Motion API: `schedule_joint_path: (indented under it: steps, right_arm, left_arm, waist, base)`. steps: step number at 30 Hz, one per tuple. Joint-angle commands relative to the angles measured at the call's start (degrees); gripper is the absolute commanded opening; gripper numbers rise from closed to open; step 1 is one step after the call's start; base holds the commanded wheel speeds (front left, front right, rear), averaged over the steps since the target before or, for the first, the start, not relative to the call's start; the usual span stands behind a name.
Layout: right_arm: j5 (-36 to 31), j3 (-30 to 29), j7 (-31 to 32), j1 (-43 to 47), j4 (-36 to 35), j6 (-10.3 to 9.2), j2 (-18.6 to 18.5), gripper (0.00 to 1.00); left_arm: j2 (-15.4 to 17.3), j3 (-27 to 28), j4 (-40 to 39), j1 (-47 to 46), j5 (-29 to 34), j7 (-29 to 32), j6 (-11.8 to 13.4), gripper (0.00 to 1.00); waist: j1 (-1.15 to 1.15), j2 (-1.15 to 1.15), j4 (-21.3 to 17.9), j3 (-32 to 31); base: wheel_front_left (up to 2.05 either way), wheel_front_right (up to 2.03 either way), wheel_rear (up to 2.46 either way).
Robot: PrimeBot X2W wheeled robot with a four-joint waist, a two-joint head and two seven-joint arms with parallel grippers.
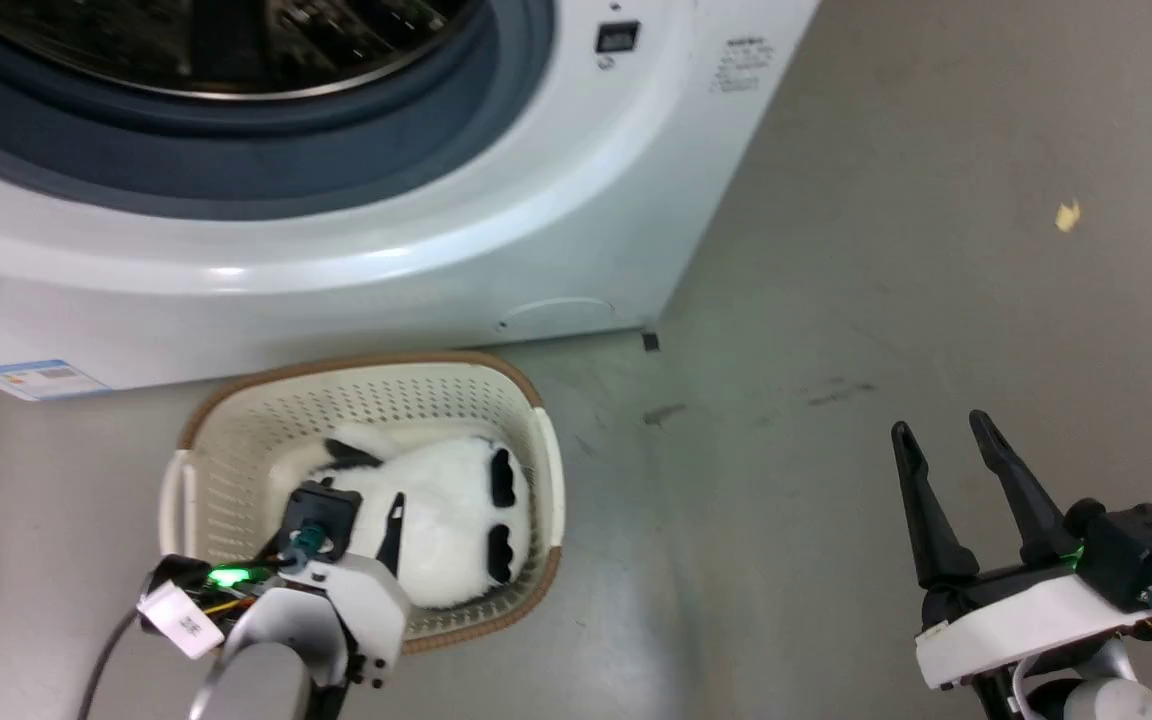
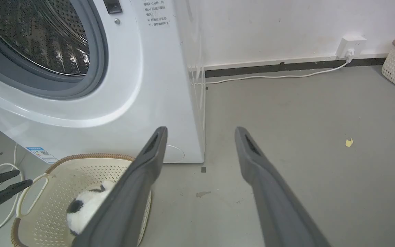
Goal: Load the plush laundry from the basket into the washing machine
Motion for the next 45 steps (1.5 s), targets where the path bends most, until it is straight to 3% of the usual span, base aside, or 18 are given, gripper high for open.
schedule_joint_path:
  steps: [1, 14, 24, 45]
  right_arm:
    - [0.8, 0.1, -0.5, -1.2, 0.1, -0.03, 0.0, 1.00]
    - [5.1, -0.2, -2.2, -2.7, -0.3, -0.03, 0.0, 1.00]
    - [8.0, -0.9, -3.8, -3.5, -1.4, -0.04, 0.0, 1.00]
    - [13.2, -1.4, -6.3, -5.4, -2.0, -0.05, 0.0, 1.00]
  left_arm:
    - [0.8, -0.3, 1.5, -1.5, -0.5, 0.3, -0.2, 1.00]
    - [4.3, -3.2, 10.8, -8.4, -1.8, 4.6, -2.0, 1.00]
    - [6.8, -8.6, 18.4, -18.2, -2.7, 10.7, -3.3, 1.00]
    - [10.1, -15.8, 32.2, -30.9, -2.9, 14.2, -3.3, 1.00]
  waist:
    - [0.00, 0.00, -1.3, 1.6]
    - [0.00, 0.00, -4.0, 9.0]
    - [0.00, 0.00, -6.3, 16.0]
    - [0.00, 0.00, -10.2, 26.7]
  base:
    - [0.00, 0.00, 0.00]
    - [0.00, 0.00, 0.00]
    - [0.00, 0.00, 0.00]
    - [0.00, 0.00, 0.00]
